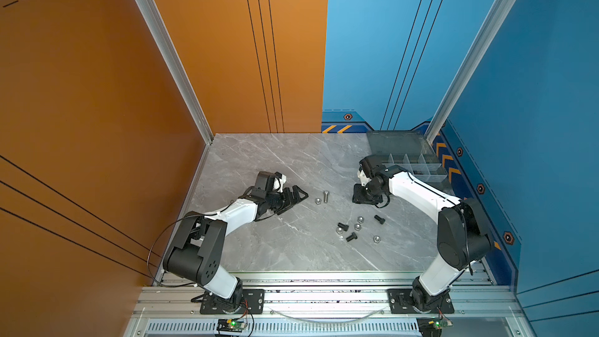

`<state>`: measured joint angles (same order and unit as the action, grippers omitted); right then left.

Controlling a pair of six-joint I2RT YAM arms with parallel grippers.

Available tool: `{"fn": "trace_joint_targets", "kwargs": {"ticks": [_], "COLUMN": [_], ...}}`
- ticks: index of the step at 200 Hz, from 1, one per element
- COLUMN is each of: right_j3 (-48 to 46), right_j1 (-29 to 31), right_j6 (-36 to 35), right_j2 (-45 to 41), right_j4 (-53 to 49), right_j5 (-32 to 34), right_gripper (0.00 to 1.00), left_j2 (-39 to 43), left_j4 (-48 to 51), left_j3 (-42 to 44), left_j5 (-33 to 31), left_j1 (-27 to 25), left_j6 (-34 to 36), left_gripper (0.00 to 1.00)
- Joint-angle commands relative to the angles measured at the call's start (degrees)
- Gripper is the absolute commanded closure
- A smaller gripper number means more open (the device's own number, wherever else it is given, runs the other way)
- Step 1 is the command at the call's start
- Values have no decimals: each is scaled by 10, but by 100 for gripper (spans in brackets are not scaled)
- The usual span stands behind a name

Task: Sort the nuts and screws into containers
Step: 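Move the right gripper back over the pile to a silver hex nut, then lower the open right gripper around the silver hex nut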

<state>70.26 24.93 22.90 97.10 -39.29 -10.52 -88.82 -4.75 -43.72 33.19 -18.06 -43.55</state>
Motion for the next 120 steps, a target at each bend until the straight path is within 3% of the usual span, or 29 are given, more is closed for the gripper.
{"fn": "trace_joint_targets", "kwargs": {"ticks": [1,55,120], "right_j3": [10,104,188], "right_j1": [39,115,127], "right_j6": [12,-56,-74], "right_j2": [17,108,191], "right_j4": [62,76,91], "right_j5": [-11,24,34], "right_gripper": [56,56,55], "left_j2": [19,28,66], "left_j4": [13,10,38], "left_j3": [-7,6,37], "left_j5": [-3,9,26], "left_j1": [3,19,77], "left_j6": [9,12,30], "left_gripper": [2,2,2]}}
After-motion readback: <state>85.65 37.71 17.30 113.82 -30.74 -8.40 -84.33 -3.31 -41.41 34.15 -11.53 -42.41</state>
